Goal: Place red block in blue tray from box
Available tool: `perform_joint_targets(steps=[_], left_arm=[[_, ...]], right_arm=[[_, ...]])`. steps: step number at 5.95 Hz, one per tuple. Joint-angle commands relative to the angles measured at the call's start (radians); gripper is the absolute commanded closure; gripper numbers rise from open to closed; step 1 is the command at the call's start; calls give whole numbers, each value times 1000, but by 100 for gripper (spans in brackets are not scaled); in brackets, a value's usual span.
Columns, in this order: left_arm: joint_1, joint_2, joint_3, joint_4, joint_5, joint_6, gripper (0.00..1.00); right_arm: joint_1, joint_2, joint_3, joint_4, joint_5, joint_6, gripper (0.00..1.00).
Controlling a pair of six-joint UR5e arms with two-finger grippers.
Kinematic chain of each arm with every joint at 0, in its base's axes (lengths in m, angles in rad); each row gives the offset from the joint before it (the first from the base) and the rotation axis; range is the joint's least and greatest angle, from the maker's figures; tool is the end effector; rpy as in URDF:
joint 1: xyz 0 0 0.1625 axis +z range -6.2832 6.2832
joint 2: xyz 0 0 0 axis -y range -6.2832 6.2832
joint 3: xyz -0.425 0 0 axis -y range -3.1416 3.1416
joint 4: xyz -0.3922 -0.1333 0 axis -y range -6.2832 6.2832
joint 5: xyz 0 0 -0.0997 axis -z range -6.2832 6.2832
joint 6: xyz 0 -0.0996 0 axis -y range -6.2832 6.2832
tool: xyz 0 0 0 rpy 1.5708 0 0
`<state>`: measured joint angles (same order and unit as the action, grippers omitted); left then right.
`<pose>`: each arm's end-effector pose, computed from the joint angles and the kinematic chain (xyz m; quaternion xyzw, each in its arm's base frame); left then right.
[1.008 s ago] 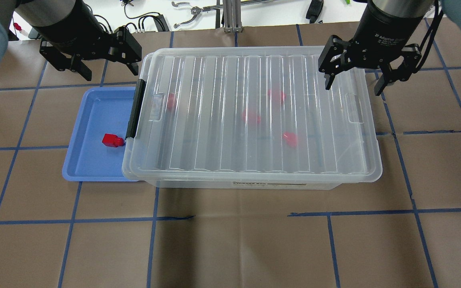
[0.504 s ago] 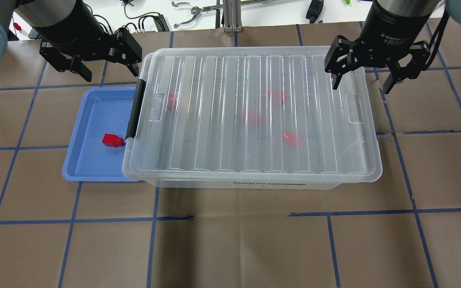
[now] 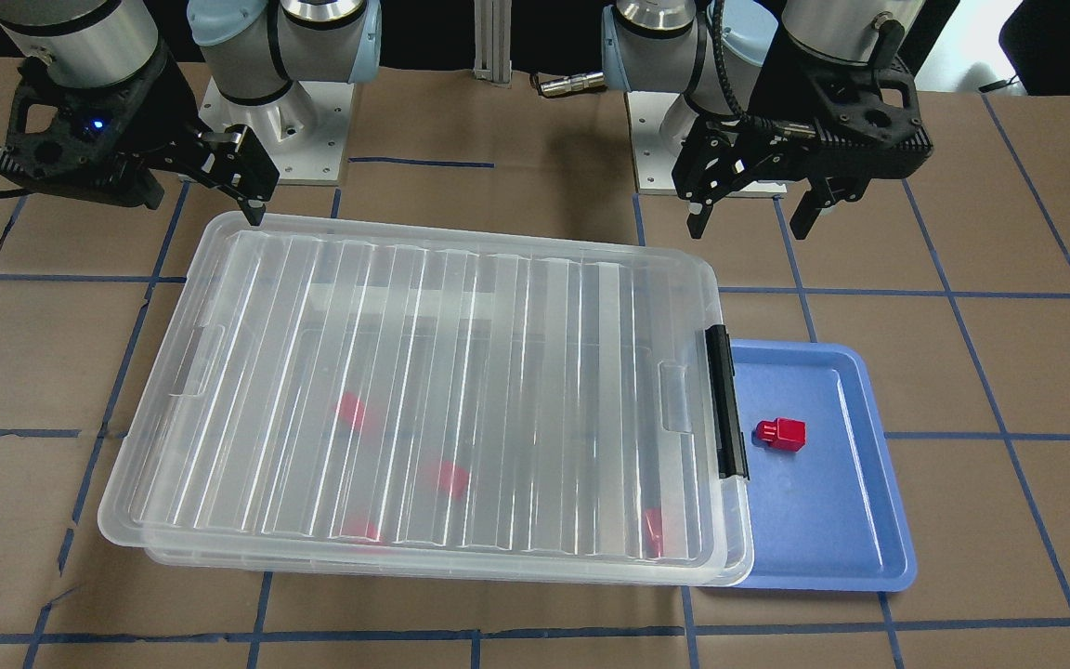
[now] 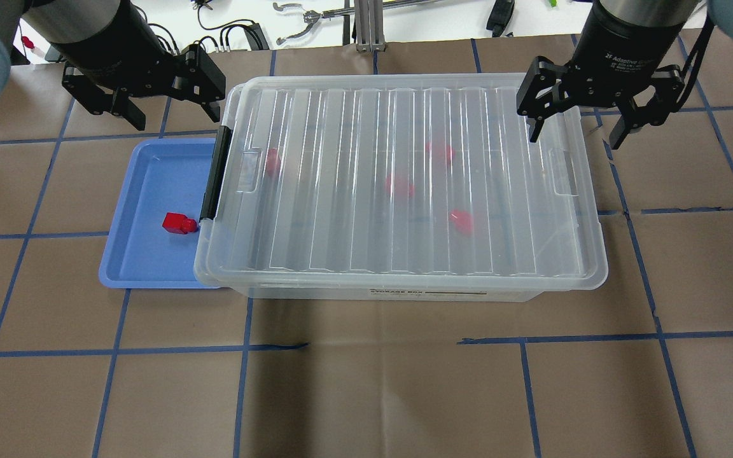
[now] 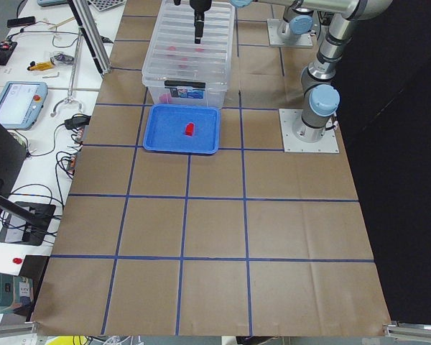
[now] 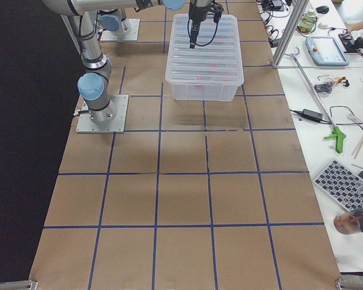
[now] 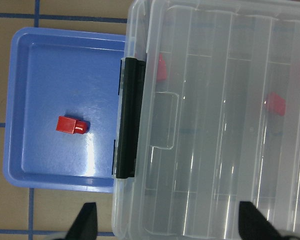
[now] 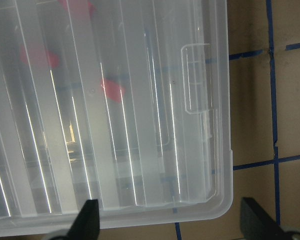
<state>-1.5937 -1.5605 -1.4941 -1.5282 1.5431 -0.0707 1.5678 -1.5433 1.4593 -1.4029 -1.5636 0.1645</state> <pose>-0.1474 -0.4948 0.5357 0.0229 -0.9975 0.0640 0.0168 0.1325 -0.4939 0.5126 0.0837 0.9956 0.0421 0.0002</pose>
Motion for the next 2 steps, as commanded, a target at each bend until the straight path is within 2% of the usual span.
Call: perform_joint_targets(steps=[1,2], left_arm=[[-2,0,0,0,0,0,2],[-2,-1,0,2,-5,0,2]], right_arm=[[0,0,3,1,2,1,0],[0,0,3,1,0,0,0]])
